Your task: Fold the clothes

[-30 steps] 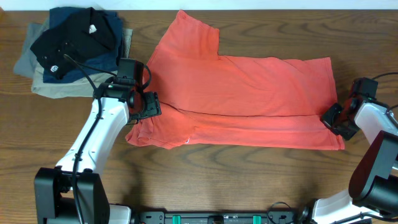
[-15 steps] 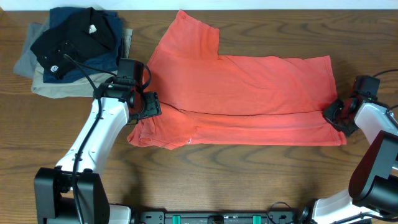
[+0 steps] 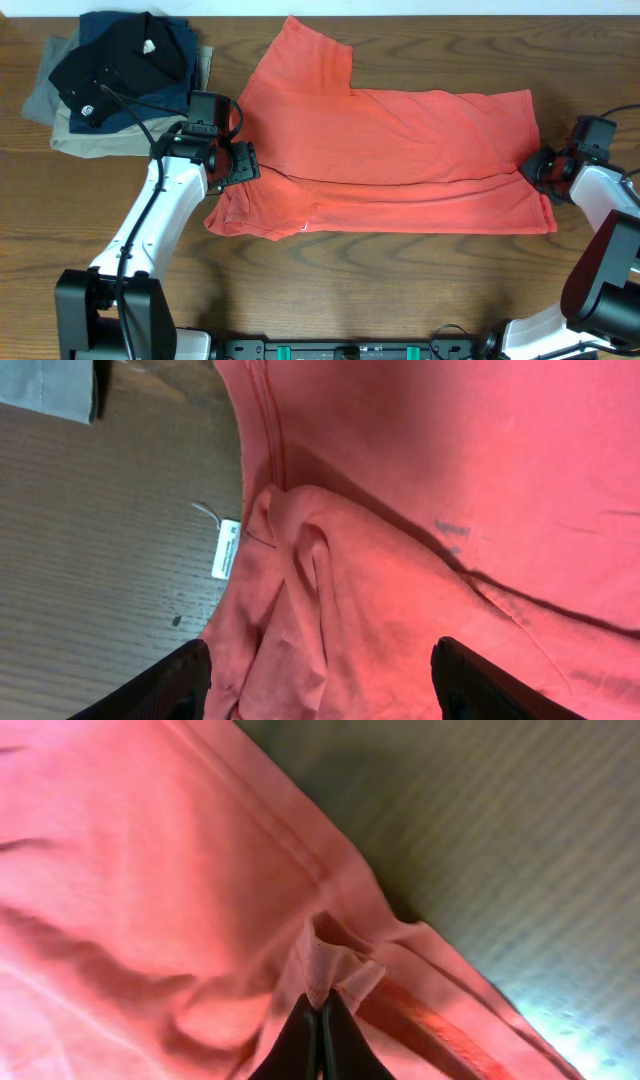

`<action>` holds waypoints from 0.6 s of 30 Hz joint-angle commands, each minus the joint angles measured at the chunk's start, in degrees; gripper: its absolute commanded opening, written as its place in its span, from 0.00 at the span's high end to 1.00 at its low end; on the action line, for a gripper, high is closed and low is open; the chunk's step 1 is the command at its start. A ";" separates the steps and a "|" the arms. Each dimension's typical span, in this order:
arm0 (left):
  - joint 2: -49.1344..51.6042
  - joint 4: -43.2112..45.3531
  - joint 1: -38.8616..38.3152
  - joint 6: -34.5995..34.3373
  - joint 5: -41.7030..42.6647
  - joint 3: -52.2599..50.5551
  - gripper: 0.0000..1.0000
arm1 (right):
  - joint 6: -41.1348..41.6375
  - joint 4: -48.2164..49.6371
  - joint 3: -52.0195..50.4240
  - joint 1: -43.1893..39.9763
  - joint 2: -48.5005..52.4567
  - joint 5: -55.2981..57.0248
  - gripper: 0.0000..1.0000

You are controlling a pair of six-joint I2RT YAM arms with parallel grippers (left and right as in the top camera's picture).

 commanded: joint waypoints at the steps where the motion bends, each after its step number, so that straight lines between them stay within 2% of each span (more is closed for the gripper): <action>1: 0.04 0.04 -0.07 0.13 -0.07 -0.35 0.28 | 1.11 1.03 -0.26 0.55 0.28 -2.25 0.82; 4: 0.04 0.09 -0.07 0.13 -0.07 -0.35 0.28 | 1.11 1.53 -0.26 0.59 0.28 -2.03 0.73; 6: 0.04 0.48 -0.07 0.11 -0.07 -0.35 0.28 | 1.07 2.01 -0.26 0.59 0.28 -0.96 0.63; 8: 0.04 1.40 -0.07 0.13 -0.04 -0.35 0.28 | 0.13 3.04 -0.26 0.59 0.28 -0.33 0.57; 11: 0.04 3.87 -0.07 0.13 -0.02 -0.35 0.28 | -1.60 4.24 0.46 0.46 0.26 -0.35 0.44; 15: 0.04 6.49 -0.07 1.27 0.59 1.18 0.28 | -3.30 0.46 6.43 -0.57 0.22 -4.39 0.23; 18: 0.04 6.29 -0.07 3.45 2.36 4.98 0.28 | -6.27 -5.22 14.34 -1.11 0.22 -7.34 0.13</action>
